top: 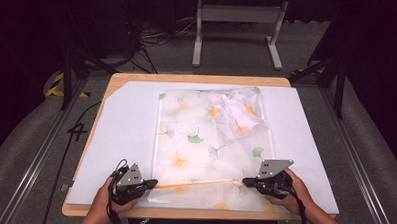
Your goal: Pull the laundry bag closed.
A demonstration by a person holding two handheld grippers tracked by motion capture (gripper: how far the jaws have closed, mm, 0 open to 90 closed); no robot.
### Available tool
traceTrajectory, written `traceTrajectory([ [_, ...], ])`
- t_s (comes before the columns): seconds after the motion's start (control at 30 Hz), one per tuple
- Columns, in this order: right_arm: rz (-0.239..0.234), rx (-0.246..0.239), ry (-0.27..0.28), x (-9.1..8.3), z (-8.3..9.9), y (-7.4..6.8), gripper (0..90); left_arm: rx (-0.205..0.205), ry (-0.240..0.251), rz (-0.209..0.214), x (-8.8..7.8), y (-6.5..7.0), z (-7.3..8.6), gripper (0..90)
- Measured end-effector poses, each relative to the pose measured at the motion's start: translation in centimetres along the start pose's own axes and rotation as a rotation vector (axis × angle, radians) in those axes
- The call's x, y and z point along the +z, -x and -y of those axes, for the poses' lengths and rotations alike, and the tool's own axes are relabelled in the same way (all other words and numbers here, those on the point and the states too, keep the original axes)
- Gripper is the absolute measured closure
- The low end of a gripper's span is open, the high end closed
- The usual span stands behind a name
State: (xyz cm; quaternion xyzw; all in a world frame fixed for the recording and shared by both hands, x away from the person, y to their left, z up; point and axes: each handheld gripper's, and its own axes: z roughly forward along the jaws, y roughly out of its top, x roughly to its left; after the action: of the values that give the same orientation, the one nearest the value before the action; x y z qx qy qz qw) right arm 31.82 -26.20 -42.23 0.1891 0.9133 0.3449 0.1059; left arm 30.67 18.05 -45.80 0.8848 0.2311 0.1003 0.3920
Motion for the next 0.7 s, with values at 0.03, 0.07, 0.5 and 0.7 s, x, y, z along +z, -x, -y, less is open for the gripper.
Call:
traceTrajectory([
  [0.03, 0.001, 0.009, 0.002, -0.2, 0.2, 0.1, 89.9, 0.0, 0.001, 0.001, 0.0, 0.0, 0.0, 90.0],
  [0.07, 0.009, 0.011, 0.001, -0.4, 0.5, 0.1, 89.9, -0.002, 0.002, 0.002, 0.0, 0.0, 0.0, 90.0],
  [0.5, 0.046, 0.051, -0.003, -1.7, 2.2, 0.6, 89.9, 0.006, -0.002, 0.015, 0.0, -0.3, -0.1, 90.0],
  [0.7, 0.058, 0.07, 0.002, -2.5, 2.8, 0.7, 89.9, 0.007, -0.005, 0.019, 0.1, -0.3, -0.1, 90.0],
])
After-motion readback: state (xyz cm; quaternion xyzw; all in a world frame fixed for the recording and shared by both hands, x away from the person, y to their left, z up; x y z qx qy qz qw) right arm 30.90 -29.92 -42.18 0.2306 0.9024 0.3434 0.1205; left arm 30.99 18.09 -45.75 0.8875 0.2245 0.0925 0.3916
